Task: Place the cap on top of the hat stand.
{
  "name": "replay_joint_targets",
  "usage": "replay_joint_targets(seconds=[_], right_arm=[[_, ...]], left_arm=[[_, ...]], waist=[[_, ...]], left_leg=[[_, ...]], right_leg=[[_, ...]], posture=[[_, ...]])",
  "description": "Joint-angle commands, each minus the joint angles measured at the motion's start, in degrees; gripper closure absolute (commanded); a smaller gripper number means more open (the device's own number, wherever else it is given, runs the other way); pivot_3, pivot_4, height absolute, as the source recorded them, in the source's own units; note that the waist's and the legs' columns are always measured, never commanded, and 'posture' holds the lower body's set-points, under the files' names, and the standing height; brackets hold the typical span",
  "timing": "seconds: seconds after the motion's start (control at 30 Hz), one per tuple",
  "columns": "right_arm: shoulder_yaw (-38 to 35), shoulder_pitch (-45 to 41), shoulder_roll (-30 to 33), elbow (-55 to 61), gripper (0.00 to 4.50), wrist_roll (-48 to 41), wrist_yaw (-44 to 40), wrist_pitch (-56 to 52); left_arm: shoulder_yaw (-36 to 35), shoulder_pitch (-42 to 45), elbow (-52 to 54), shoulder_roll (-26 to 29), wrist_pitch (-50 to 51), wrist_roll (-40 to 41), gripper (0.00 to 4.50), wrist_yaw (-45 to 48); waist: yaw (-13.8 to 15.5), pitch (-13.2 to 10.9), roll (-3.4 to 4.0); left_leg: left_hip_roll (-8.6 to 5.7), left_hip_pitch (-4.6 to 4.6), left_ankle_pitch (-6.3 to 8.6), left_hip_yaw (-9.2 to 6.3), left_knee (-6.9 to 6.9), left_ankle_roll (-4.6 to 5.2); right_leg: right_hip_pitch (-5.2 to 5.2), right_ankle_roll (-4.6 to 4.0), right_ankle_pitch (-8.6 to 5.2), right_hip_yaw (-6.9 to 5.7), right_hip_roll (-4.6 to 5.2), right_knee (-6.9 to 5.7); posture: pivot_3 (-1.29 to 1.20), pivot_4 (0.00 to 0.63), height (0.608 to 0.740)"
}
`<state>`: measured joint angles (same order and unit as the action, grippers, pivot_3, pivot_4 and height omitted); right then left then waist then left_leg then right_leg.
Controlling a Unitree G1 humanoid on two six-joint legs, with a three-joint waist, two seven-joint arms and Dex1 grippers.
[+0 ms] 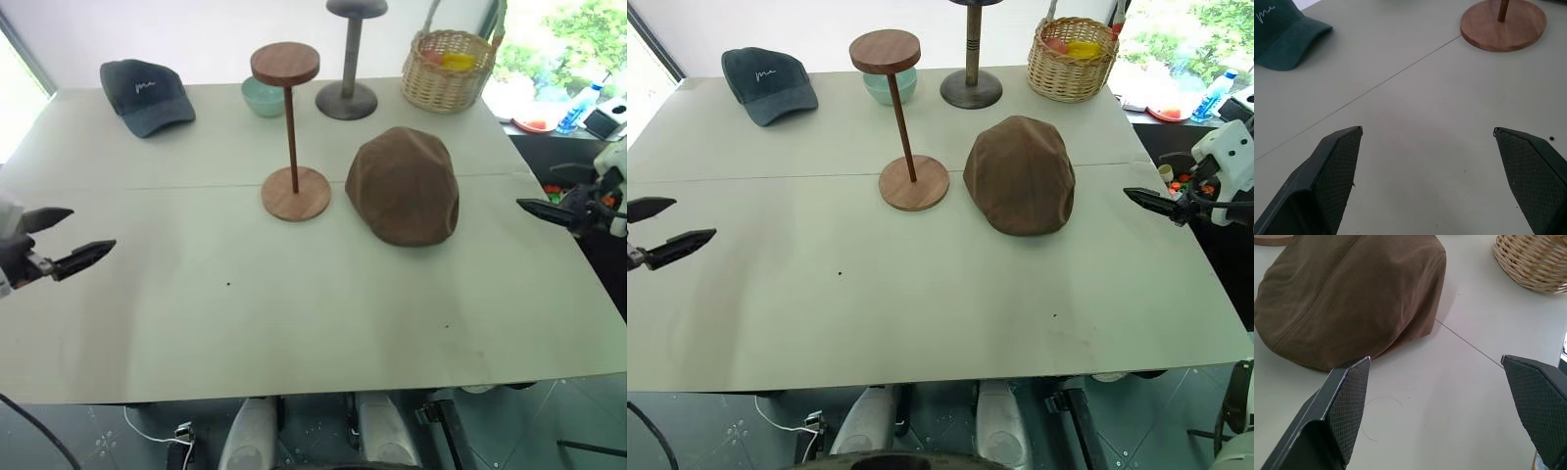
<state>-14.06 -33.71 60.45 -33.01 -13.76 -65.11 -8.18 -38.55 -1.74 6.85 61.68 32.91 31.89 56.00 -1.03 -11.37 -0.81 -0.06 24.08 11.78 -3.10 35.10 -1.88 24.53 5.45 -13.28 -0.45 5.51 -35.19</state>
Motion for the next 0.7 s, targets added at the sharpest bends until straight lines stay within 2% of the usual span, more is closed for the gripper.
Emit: replay_joint_targets(seconds=[0.03,0.57,0.7], right_arm=[[-1.74,-0.6,1.55,0.94,0.12,-0.7,0.14,1.09],[-1.44,-3.36,1.69,-2.14,0.12,-0.64,0.31,2.64],[-1.38,-4.92,2.52,-1.7,0.12,-0.54,0.43,1.71]], left_arm=[[-0.03,1.35,0.25,1.31,0.27,0.36,0.0,1.08],[3.49,6.95,-0.65,0.39,1.14,0.48,0.0,1.08],[5.05,10.93,0.6,0.88,5.14,4.96,0.0,2.69]], waist=[[-0.01,0.0,0.0],[-0.07,0.0,0.01],[-0.07,0.0,0.01]], left_leg=[[0.0,0.0,0.0,0.01,0.0,0.0],[0.0,-0.09,-0.02,0.06,0.11,0.0],[0.0,-0.15,-0.02,0.07,0.15,-0.01]], right_leg=[[0.0,0.01,0.01,0.01,0.0,0.0],[-0.01,0.04,0.03,0.08,-0.02,-0.25],[-0.03,0.05,0.04,0.11,-0.03,-0.35]], posture=[[0.0,0.15,0.74],[0.0,0.15,0.74],[0.0,0.15,0.74]])
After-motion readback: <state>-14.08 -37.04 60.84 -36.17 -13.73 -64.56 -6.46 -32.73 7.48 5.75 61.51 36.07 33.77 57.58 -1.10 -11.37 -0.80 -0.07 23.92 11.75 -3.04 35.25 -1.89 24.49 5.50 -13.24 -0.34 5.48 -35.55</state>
